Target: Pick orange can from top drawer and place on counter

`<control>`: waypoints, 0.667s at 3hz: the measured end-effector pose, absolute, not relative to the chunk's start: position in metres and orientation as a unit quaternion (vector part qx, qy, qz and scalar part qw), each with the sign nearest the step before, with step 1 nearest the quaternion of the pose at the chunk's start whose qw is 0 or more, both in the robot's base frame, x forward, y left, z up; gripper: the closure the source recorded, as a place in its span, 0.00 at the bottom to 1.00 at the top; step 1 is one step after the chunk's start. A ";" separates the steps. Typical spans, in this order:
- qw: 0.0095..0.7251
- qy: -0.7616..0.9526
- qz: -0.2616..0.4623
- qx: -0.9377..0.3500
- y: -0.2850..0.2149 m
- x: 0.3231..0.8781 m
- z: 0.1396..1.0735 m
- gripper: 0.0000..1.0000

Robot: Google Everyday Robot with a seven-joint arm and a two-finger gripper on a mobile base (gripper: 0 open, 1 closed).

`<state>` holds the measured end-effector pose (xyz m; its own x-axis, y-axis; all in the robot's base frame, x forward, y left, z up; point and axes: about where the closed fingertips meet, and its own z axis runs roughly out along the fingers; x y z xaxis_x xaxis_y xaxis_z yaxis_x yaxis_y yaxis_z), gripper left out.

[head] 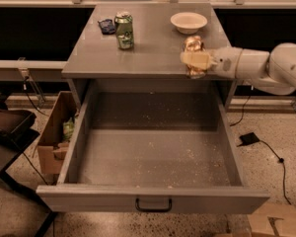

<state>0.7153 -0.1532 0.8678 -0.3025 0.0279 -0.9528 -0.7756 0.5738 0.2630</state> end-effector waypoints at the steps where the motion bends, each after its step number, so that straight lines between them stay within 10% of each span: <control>1: 0.529 0.713 0.379 -0.261 -0.153 0.714 0.872 1.00; 2: 0.533 0.713 0.376 -0.258 -0.156 0.715 0.876 1.00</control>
Offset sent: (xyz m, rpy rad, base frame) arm 0.0634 -0.1011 0.1330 -0.0283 -0.0530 -0.2528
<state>0.7148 -0.1563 0.8764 -0.2995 0.0328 -0.9535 -0.7685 0.5840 0.2614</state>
